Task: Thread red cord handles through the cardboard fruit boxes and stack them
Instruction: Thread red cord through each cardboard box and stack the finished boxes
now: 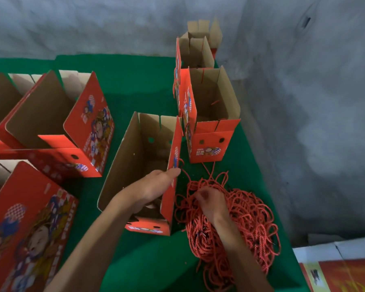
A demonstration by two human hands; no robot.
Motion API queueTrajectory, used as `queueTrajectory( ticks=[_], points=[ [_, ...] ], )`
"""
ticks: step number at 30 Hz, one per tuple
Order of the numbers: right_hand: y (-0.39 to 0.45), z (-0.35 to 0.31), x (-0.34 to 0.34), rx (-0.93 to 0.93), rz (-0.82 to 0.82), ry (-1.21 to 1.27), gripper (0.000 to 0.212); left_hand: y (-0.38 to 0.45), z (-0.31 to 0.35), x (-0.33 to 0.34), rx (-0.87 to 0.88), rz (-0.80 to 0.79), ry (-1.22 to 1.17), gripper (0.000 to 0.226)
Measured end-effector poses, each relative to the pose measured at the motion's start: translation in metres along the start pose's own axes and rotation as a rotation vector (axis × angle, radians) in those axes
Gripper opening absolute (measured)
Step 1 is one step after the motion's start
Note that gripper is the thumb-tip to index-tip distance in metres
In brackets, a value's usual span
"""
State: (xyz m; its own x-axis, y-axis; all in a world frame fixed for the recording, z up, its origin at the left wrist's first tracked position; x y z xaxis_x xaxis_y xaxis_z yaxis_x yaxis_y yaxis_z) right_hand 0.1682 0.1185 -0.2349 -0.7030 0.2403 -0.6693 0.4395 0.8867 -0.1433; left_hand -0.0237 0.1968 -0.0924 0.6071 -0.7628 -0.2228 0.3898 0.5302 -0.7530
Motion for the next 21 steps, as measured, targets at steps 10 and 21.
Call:
queueTrajectory(
  ticks=[10, 21],
  points=[
    [-0.002, -0.02, 0.045, 0.003, -0.197, -0.58, 0.024, -0.001, -0.004, -0.009, -0.074, -0.031, 0.005, 0.038],
    [-0.012, -0.046, 0.009, 0.2, 0.031, 0.846, 0.031, -0.006, 0.002, -0.032, -0.039, 0.045, 0.089, 0.037]
  ],
)
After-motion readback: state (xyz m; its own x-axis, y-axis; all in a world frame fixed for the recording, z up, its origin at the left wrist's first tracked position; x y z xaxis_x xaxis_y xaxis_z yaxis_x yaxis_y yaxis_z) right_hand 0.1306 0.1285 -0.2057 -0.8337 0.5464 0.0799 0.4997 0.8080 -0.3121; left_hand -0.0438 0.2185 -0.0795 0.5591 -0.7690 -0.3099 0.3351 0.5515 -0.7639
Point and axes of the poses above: each hand's wrist, its own y-axis towards the middle knuckle, its own x-axis out of the palm, z = x × y, the point moved 4 cm from there along y, towards the middle knuckle, and after that the axes turned 3 degrees about -x, right-handed, at the moved point
